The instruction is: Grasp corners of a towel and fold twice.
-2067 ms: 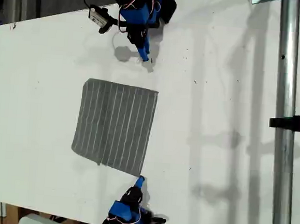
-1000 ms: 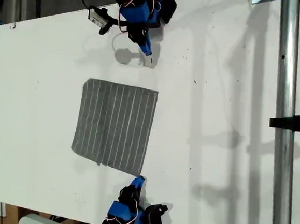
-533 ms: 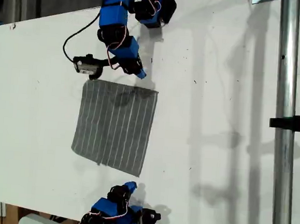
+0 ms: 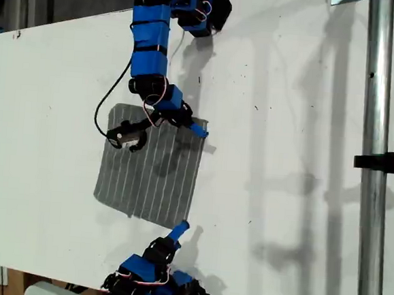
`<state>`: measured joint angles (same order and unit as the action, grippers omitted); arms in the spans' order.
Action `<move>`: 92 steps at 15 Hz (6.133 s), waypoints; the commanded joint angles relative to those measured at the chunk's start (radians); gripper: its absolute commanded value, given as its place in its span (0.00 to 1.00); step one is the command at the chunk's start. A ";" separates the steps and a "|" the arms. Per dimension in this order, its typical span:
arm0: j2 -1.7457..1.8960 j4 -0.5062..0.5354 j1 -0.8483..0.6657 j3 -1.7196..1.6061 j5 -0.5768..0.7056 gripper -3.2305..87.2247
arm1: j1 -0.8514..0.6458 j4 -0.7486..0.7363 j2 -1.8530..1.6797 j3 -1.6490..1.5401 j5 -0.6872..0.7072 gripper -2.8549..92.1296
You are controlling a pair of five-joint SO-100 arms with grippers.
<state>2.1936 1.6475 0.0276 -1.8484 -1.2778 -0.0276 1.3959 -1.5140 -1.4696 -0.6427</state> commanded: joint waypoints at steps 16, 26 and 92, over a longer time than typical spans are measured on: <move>0.025 -0.008 -0.201 0.026 0.083 0.31 | -0.084 -0.081 0.408 0.117 0.103 0.03; -0.166 -0.193 -0.342 -0.198 0.176 0.37 | -0.025 -0.015 0.379 0.170 0.060 0.03; -0.282 -0.006 0.155 0.109 -0.192 0.00 | 0.270 0.190 0.183 0.308 -0.333 0.03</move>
<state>1.8009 1.6352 0.2148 -1.6720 -1.4404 0.2669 1.5616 -1.2471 -1.1612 -0.9587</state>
